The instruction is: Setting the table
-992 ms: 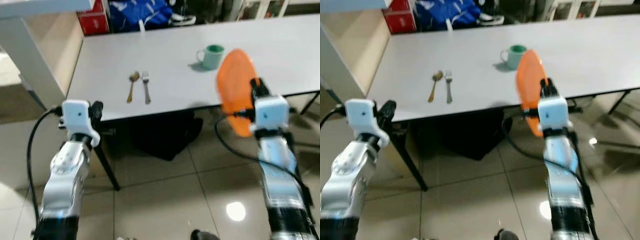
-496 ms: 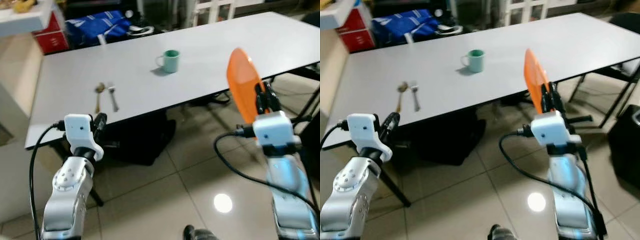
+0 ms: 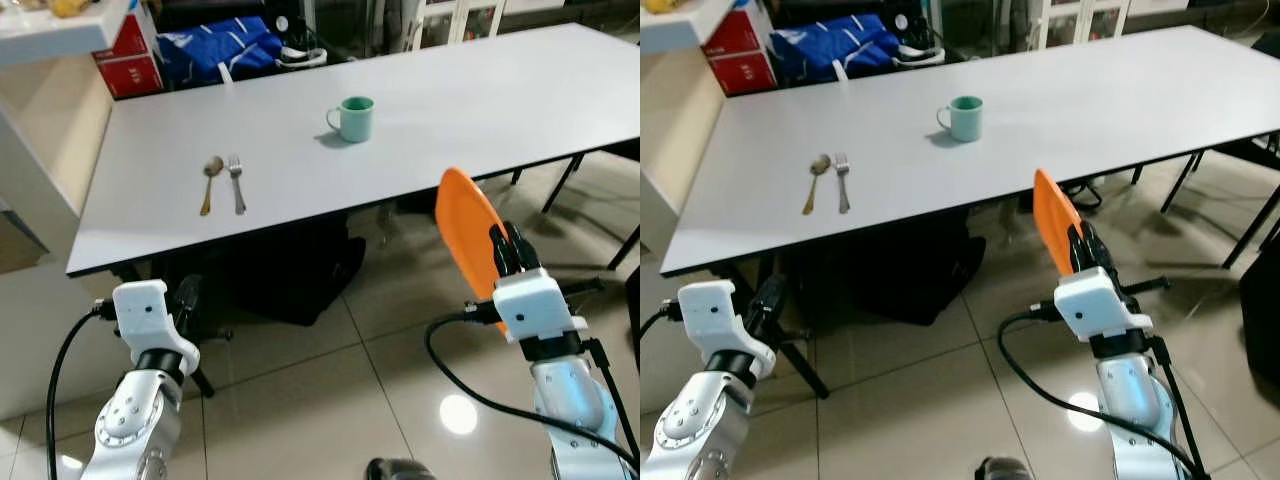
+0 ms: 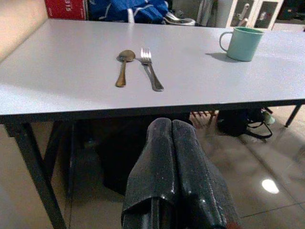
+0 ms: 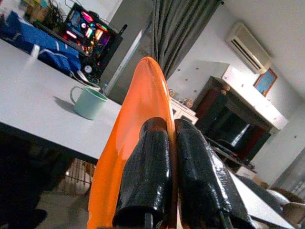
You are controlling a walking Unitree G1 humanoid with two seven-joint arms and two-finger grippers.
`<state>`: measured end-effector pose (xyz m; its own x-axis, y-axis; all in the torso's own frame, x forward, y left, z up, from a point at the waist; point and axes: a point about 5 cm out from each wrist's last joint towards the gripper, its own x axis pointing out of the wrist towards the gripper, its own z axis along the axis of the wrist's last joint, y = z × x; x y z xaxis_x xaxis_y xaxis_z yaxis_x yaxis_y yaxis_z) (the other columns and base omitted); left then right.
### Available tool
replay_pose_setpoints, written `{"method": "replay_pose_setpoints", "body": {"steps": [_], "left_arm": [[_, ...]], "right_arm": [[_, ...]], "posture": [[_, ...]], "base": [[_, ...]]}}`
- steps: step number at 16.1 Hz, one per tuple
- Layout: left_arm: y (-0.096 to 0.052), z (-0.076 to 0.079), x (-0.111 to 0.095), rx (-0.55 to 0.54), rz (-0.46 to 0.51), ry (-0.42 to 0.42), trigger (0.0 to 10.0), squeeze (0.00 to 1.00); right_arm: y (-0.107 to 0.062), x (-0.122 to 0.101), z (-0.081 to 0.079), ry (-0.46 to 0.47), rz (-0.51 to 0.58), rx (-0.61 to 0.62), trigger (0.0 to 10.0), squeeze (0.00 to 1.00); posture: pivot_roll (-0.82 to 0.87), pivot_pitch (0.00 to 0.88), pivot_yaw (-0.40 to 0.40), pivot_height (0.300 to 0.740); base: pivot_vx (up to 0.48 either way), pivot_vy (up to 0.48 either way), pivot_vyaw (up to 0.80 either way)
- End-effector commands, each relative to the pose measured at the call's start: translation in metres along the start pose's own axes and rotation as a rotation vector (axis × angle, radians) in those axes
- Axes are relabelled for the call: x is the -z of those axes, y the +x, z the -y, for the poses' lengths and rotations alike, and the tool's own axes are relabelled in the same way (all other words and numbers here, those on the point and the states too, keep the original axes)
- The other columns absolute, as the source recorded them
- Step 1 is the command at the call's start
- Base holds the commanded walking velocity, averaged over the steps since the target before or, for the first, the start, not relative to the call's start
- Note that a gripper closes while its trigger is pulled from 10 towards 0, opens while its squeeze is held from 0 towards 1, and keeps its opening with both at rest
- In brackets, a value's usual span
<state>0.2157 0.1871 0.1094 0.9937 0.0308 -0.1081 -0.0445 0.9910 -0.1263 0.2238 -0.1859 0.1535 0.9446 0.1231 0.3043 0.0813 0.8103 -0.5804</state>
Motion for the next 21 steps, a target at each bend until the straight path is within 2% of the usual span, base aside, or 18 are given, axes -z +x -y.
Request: {"method": "replay_pose_setpoints", "body": {"steps": [1,2,3,6,8,10,11,12,13,14,15,16,17,19,21], "left_arm": [[-0.001,-0.002,-0.004,-0.014,0.003,0.02,10.0,0.0],[0.002,-0.001,-0.011,-0.002,0.023,0.029,10.0,0.0],[0.007,0.001,-0.025,0.02,0.054,0.055,10.0,0.0],[0.007,0.002,-0.029,0.012,0.046,0.043,10.0,0.0],[0.007,-0.002,-0.026,0.001,0.031,0.044,10.0,0.0],[0.01,-0.006,-0.025,-0.012,0.016,0.041,10.0,0.0],[0.011,-0.005,-0.023,-0.005,-0.002,0.045,10.0,0.0],[0.012,-0.003,-0.022,-0.003,-0.013,0.044,10.0,0.0],[0.011,-0.003,-0.019,0.001,-0.03,0.035,10.0,0.0],[0.007,-0.005,-0.015,-0.007,-0.054,0.012,10.0,0.0],[0.002,-0.01,-0.009,-0.042,-0.091,-0.072,10.0,0.0],[0.0,-0.012,-0.004,-0.067,-0.111,-0.17,10.0,0.0],[0.001,-0.011,-0.004,-0.075,-0.112,-0.209,10.0,0.0],[0.006,-0.012,-0.007,-0.087,-0.108,-0.174,10.0,0.0],[0.006,-0.01,-0.005,-0.088,-0.113,-0.145,10.0,0.0]], "right_arm": [[0.008,-0.012,0.008,0.016,0.054,0.031,10.0,0.0],[0.014,-0.014,0.01,0.037,0.059,0.035,10.0,0.0],[0.02,-0.011,0.011,0.101,0.024,0.038,10.0,0.0],[0.018,0.022,0.002,0.462,-0.234,0.036,10.0,0.0],[0.018,0.027,0.003,0.54,-0.272,0.027,10.0,0.0],[0.019,0.034,0.002,0.659,-0.334,0.013,10.0,0.0],[0.019,0.036,-0.003,0.721,-0.374,-0.013,10.0,0.0],[0.019,0.037,-0.006,0.724,-0.387,-0.025,10.0,0.0],[0.016,0.038,-0.01,0.777,-0.429,-0.05,10.0,0.0],[0.01,0.043,-0.013,0.847,-0.482,-0.054,10.0,0.0],[0.006,0.05,-0.016,0.939,-0.532,-0.039,10.0,0.0],[0.005,0.053,-0.019,0.989,-0.549,-0.028,10.0,0.0],[0.009,0.052,-0.021,0.996,-0.535,-0.029,10.0,0.0],[0.015,0.045,-0.026,1.002,-0.516,-0.067,10.0,0.0],[0.019,0.044,-0.032,0.946,-0.499,-0.11,10.0,0.0]], "posture": [[-0.14,0.0,0.058,0.74],[-0.14,0.0,0.055,0.74],[-0.14,0.0,0.056,0.74],[-0.13,0.0,0.063,0.74],[-0.13,0.0,0.064,0.74],[-0.13,0.0,0.064,0.74],[-0.13,0.0,0.063,0.74],[-0.14,0.0,0.066,0.74],[-0.14,0.0,0.07,0.74],[-0.14,0.0,0.07,0.74],[-0.14,0.0,0.073,0.74],[-0.13,0.0,0.075,0.74],[-0.13,0.0,0.076,0.74],[-0.13,0.0,0.075,0.74],[-0.12,0.0,0.072,0.74]], "base": [[0.0,0.0,0.0],[0.0,0.0,0.0],[0.0,0.0,0.0],[0.0,0.0,0.0],[0.0,0.0,0.0],[0.0,0.0,0.0],[0.0,0.0,0.0],[0.0,0.0,0.0],[0.0,0.0,0.0],[0.0,0.0,0.0],[0.0,0.0,0.0],[0.0,0.0,0.0],[0.0,0.0,0.0],[0.0,0.0,0.0],[0.0,0.0,0.0]]}}
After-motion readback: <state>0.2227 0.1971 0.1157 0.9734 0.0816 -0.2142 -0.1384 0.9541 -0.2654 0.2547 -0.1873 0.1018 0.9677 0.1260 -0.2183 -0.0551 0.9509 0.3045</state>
